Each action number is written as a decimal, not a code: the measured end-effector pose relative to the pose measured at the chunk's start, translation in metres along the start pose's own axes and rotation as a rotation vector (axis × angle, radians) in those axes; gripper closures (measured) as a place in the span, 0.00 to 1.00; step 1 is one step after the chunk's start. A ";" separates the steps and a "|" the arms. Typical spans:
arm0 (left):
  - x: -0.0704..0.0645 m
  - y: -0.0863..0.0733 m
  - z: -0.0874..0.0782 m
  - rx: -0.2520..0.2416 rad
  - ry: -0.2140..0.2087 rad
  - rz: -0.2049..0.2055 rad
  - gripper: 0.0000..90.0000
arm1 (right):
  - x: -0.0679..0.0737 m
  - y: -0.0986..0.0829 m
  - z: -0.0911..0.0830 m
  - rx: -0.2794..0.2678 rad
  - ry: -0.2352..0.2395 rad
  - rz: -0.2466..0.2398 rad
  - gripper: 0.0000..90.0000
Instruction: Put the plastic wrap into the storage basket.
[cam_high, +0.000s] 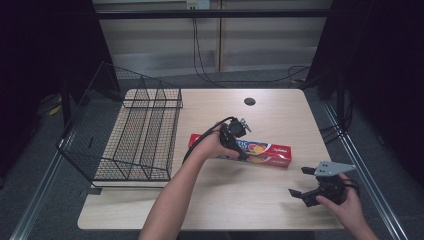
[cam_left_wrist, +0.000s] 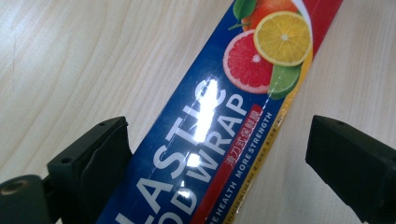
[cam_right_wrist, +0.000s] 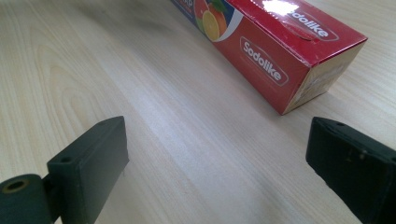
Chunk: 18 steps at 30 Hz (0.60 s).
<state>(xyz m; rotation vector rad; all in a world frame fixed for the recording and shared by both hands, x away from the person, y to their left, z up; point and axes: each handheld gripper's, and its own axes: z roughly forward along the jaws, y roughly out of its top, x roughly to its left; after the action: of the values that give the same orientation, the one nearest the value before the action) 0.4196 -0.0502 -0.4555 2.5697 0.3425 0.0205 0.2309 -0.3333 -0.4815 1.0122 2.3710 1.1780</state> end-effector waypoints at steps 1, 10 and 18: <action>0.001 0.000 0.001 0.007 0.003 0.005 0.07 | 0.000 0.000 0.000 -0.002 0.002 0.000 0.06; 0.003 0.000 0.008 0.030 -0.002 0.006 0.07 | 0.000 0.000 0.000 -0.003 0.000 0.000 0.06; 0.001 0.002 0.014 0.084 0.046 0.040 0.14 | -0.001 0.001 0.000 -0.003 -0.001 -0.001 0.06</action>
<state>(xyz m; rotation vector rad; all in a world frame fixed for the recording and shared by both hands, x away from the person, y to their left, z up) 0.4217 -0.0590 -0.4667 2.6625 0.3151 0.0816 0.2316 -0.3334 -0.4810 1.0105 2.3673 1.1801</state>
